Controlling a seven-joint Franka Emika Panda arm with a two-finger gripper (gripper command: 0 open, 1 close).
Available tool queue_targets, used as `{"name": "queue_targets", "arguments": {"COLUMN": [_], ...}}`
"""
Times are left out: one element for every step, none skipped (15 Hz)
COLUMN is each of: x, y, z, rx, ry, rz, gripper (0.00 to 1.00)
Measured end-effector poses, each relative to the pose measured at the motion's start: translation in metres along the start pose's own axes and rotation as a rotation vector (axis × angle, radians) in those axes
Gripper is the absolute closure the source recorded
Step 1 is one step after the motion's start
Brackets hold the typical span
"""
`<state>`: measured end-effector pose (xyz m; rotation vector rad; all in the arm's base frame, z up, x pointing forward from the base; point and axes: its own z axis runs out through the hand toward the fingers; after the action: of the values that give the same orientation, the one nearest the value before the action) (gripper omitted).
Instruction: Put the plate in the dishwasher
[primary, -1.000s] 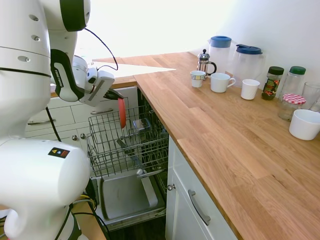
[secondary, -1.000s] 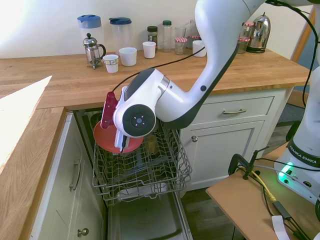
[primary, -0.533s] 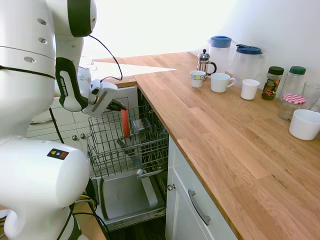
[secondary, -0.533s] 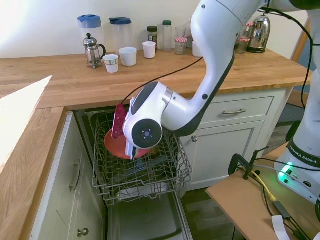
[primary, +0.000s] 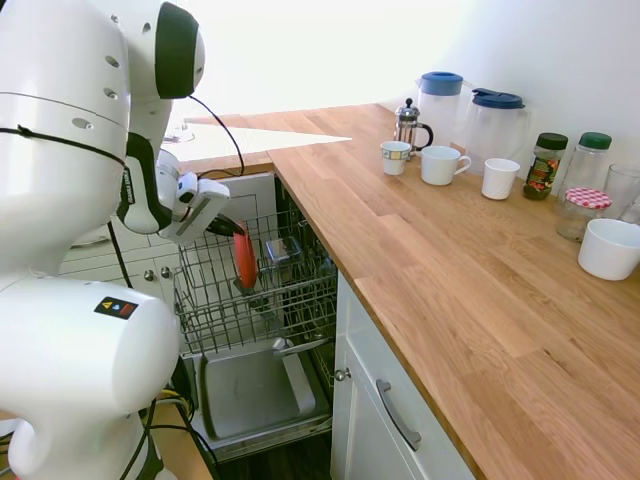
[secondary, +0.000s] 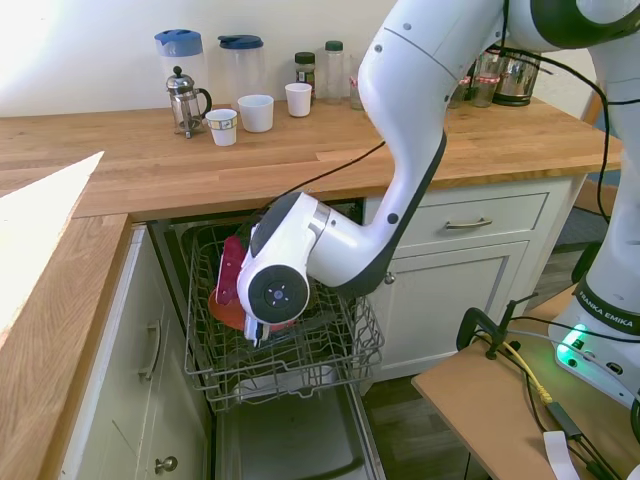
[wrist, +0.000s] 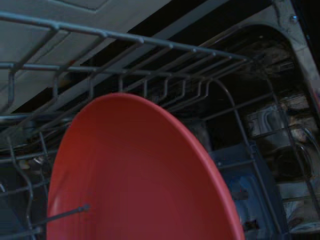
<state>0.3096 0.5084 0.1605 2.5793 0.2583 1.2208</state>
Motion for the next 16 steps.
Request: {"name": "queue_targets", "arguments": {"x": [0.0, 0.001, 0.004, 0.007, 0.014, 0.023, 0.033, 0.045, 0.058, 0.07, 0.078, 0.085, 0.092, 0.097, 0.1, 0.105], "y": [-0.002, -0.005, -0.007, -0.008, -0.009, -0.009, -0.01, -0.009, -0.007, -0.004, -0.002, -0.001, -0.001, 0.001, 0.003, 0.005], "z": [0.002, 0.005, 0.009, 0.012, 0.014, 0.013, 0.013, 0.013, 0.014, 0.013, 0.01, 0.005, -0.001, -0.004, -0.005, -0.005], "rx": [-0.005, -0.01, -0.018, -0.031, -0.047, -0.063, -0.075, -0.082, -0.086, -0.083, -0.076, -0.065, -0.059, -0.059, -0.06, -0.057], "ry": [-0.014, -0.027, -0.045, -0.074, -0.119, -0.18, -0.246, -0.313, -0.378, -0.44, -0.495, -0.534, -0.557, -0.574, -0.589, -0.609], "rz": [0.012, 0.025, 0.043, 0.063, 0.084, 0.098, 0.109, 0.121, 0.134, 0.148, 0.161, 0.172, 0.182, 0.188, 0.193, 0.199], "gripper": [1.0, 0.0, 0.0, 0.0, 0.0, 0.0, 0.0, 0.0, 0.0, 0.0, 0.0, 0.0, 0.0, 0.0, 0.0, 0.0]}}
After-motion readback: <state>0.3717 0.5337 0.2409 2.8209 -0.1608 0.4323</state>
